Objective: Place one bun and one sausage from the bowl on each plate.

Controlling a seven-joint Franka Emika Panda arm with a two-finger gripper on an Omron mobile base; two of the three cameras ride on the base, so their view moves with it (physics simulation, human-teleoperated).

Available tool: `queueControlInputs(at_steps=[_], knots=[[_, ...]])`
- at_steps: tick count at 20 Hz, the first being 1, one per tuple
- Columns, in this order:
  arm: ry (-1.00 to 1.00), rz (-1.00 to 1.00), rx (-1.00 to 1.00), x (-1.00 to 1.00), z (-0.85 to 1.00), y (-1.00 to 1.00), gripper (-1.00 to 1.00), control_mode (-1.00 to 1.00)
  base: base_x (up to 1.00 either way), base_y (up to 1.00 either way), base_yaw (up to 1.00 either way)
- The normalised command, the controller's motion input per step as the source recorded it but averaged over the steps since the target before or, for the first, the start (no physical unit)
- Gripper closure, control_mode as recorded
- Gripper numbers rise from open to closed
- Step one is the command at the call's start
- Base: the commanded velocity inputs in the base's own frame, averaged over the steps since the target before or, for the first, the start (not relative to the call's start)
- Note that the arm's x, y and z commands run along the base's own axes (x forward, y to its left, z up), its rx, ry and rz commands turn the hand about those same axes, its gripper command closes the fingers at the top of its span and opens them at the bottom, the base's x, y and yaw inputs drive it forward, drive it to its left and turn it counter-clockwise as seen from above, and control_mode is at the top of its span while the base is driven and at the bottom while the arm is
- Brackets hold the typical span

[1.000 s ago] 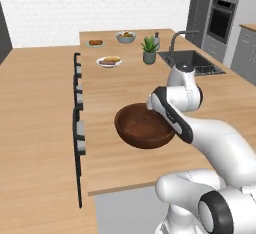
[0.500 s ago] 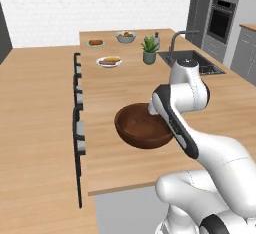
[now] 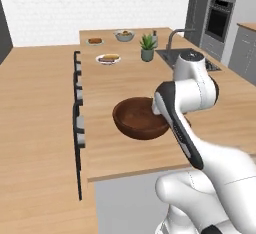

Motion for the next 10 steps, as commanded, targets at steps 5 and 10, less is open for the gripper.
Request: queueControlInputs(at_steps=[5,10], knots=[[0.00,0.00,0.00,0.00,0.00,0.00,1.00,1.00,-0.87,0.63,-0.13],[0.00,0.00,0.00,0.00,0.00,0.00,1.00,1.00,0.03,1.00,-0.07]])
